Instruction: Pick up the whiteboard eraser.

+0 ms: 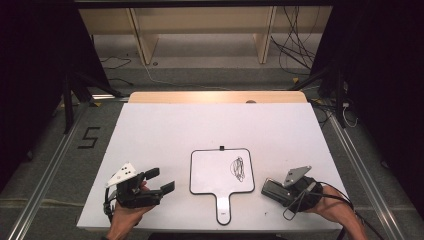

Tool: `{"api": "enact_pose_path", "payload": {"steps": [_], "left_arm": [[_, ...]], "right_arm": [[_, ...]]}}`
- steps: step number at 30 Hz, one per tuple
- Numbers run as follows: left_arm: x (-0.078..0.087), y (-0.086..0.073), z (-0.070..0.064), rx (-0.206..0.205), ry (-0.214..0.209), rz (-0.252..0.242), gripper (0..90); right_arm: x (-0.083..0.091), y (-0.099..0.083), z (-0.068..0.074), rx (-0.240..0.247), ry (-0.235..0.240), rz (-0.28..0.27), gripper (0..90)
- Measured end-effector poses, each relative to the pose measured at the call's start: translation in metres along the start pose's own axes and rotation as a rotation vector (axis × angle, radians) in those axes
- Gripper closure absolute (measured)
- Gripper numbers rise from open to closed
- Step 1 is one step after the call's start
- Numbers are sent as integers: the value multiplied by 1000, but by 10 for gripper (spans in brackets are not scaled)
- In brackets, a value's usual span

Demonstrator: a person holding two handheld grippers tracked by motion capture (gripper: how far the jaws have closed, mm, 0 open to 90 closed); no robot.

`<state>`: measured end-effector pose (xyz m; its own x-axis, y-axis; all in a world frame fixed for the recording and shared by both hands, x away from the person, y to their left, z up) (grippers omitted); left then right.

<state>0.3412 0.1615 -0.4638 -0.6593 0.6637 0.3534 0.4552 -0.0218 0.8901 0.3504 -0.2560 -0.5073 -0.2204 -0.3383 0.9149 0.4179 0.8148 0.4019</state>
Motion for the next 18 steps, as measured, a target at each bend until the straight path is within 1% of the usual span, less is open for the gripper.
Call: {"api": "enact_pose_path", "payload": {"steps": [2, 3, 5, 6, 9, 10, 11, 12, 15, 16, 18], "left_arm": [[0, 0, 0, 1, 0, -1, 157], [0, 0, 0, 2, 0, -1, 157], [0, 0, 0, 2, 1, -1, 157], [0, 0, 0, 3, 1, -2, 157], [0, 0, 1, 6, 3, -3, 157], [0, 0, 1, 6, 3, -2, 157], [0, 0, 1, 7, 4, -3, 157], [0, 0, 1, 8, 3, -3, 157], [0, 0, 1, 12, 6, -2, 157], [0, 0, 2, 13, 7, -2, 157], [-1, 0, 2, 16, 7, -5, 157]], "right_arm": [[0, 0, 0, -5, -2, -5, 409], [1, 1, -1, -20, 2, -10, 410], [2, 1, -1, -18, -1, -16, 410], [2, 1, -1, -30, -1, -23, 410], [1, 2, -2, -35, -2, -30, 410], [1, 2, -2, -49, 1, -32, 410], [1, 2, -2, -49, 1, -32, 410], [1, 2, -2, -60, 2, -35, 410], [4, 4, -4, -84, 11, -61, 411], [4, 4, -4, -84, 11, -61, 411], [5, 4, -6, -104, 11, -76, 411]]}}
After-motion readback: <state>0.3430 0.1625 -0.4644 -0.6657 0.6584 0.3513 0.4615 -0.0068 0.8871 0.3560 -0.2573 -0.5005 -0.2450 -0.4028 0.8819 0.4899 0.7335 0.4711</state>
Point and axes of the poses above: each handheld gripper's, and its own axes: x roughly backward along the jaws, y roughly out of its top, z roughly to its left, the point moved 6 cm from there along -x, roughly forward along the jaws, and after that the axes turned 5 degrees about y, right-handed, at the moved point
